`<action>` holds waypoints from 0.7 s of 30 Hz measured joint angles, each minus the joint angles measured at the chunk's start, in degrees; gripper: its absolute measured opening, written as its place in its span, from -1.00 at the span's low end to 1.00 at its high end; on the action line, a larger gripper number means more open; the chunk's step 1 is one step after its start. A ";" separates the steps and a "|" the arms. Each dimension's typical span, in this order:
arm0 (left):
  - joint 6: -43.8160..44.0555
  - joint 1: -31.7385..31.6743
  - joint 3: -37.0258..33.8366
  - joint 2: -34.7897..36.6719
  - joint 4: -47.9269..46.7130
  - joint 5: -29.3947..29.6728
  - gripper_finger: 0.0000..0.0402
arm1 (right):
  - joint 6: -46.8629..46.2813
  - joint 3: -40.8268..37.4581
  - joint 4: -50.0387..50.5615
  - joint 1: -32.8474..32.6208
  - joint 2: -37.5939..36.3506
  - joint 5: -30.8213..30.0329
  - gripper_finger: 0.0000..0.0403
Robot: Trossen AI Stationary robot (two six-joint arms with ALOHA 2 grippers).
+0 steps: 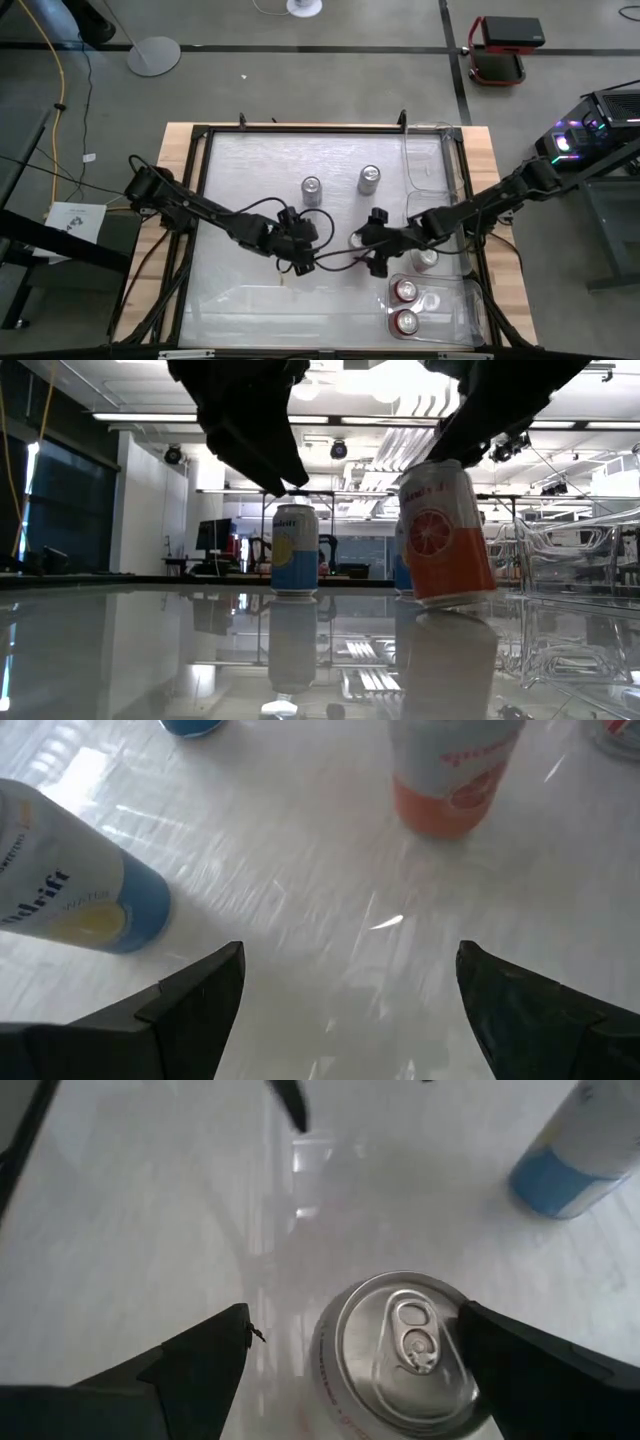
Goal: Sort soda cans
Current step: Put the orange-white soda can into the center transparent bin
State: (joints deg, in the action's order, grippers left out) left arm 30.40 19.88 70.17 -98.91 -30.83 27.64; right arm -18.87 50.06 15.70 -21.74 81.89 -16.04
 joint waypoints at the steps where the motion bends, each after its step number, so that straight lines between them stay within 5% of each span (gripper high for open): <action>1: -0.15 0.11 -0.03 0.00 0.08 0.01 0.69 | -0.06 0.70 1.10 -0.34 -0.29 0.45 0.72; 14: -2.11 0.43 -0.02 0.00 2.05 0.26 0.69 | 1.09 3.07 5.46 -1.51 -2.65 -2.58 0.72; 21: -2.13 0.43 -0.02 0.00 2.01 0.26 0.69 | -1.64 0.64 4.85 1.69 -0.43 4.07 0.72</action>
State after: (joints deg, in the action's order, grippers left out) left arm 28.27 20.32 70.15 -98.91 -28.81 27.90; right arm -20.50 50.70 20.55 -20.06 81.46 -11.97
